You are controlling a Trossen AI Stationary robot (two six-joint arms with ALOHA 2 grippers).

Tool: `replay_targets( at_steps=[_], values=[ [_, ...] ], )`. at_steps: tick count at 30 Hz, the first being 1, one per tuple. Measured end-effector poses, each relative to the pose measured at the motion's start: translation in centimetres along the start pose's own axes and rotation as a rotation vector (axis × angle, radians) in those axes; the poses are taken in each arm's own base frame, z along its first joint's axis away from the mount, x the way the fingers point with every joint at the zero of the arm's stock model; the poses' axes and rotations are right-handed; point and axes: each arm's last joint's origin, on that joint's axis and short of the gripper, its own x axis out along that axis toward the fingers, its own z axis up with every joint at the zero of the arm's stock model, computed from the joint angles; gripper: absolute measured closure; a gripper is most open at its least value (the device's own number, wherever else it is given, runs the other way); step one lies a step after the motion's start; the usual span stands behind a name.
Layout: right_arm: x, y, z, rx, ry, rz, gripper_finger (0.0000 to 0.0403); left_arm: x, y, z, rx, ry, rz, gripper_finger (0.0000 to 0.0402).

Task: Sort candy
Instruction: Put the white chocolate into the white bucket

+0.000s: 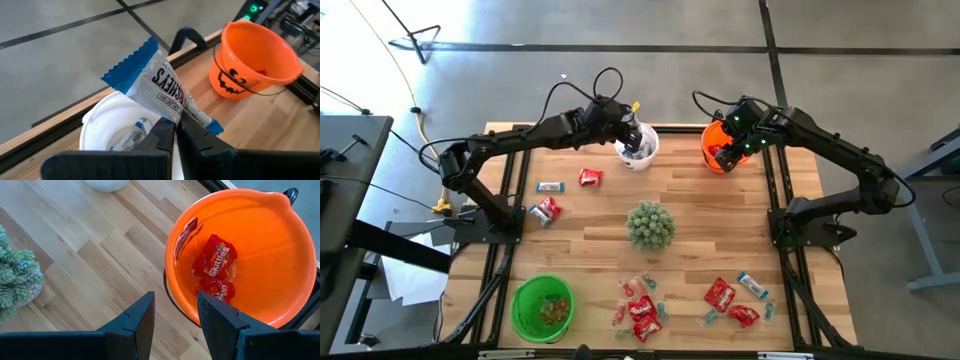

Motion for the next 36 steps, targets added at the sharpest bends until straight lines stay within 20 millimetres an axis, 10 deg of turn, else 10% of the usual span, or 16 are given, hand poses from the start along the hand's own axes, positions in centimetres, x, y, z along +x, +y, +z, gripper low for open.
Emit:
replay_targets(
  at_steps=[28,36],
  values=[
    [0.0,0.0,0.0,0.0,0.0,0.0,0.0258,0.0,0.1,0.0,0.022,-0.009,0.019,0.0316],
    [0.0,0.0,0.0,0.0,0.0,0.0,0.0258,-1.0,0.8,-2.9,0.017,0.333,0.022,0.0316]
  ],
)
